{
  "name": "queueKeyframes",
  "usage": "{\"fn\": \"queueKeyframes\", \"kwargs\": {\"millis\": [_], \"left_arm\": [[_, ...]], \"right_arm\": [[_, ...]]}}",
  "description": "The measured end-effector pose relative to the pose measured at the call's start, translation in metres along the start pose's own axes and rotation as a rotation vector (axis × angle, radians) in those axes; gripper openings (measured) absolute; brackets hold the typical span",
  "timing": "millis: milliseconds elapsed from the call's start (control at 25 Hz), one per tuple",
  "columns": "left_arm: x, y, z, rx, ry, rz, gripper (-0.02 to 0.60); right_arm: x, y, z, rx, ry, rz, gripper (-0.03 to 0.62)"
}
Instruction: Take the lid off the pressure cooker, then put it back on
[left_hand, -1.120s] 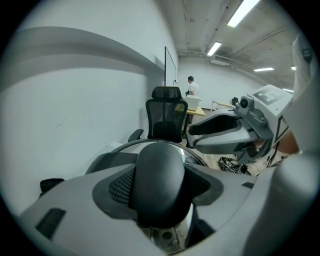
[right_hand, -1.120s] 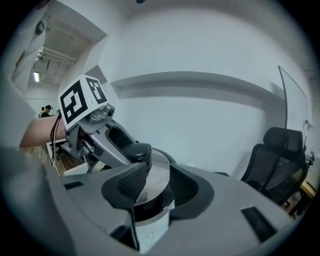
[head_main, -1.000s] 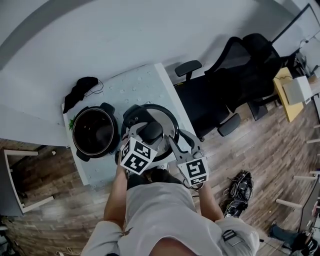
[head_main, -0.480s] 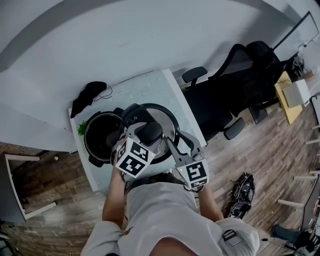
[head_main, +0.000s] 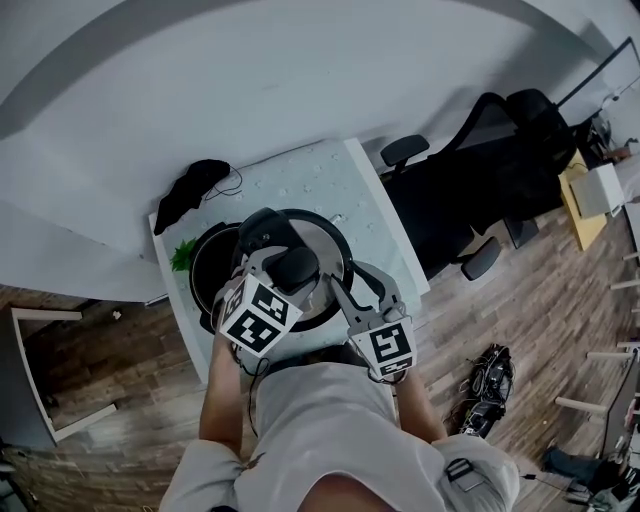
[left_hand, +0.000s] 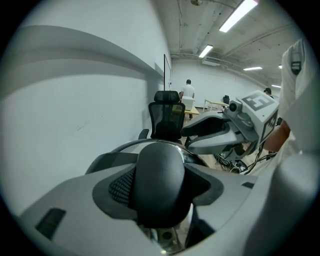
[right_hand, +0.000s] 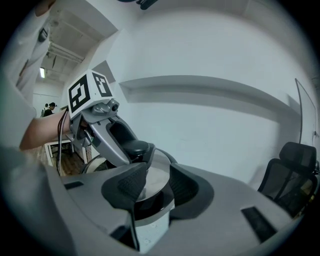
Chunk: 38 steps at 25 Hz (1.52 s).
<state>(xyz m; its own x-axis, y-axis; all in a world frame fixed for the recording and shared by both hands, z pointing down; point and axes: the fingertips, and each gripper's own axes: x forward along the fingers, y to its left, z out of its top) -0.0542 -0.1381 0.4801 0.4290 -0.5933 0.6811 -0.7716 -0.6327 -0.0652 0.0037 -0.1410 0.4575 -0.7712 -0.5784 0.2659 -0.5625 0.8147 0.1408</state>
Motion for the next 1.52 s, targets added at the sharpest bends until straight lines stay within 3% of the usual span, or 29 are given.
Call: {"fn": "queueKeyframes", "kwargs": {"millis": [880, 1520], "left_arm": [[-0.029, 0.057, -0.087, 0.03, 0.114, -0.111, 0.273], [-0.022, 0.072, -0.114, 0.01, 0.15, -0.138, 0.275]], "right_arm": [[0.068, 0.069, 0.007, -0.003, 0.053, 0.054, 0.146], [0.085, 0.09, 0.002, -0.007, 0.084, 0.094, 0.146]]}}
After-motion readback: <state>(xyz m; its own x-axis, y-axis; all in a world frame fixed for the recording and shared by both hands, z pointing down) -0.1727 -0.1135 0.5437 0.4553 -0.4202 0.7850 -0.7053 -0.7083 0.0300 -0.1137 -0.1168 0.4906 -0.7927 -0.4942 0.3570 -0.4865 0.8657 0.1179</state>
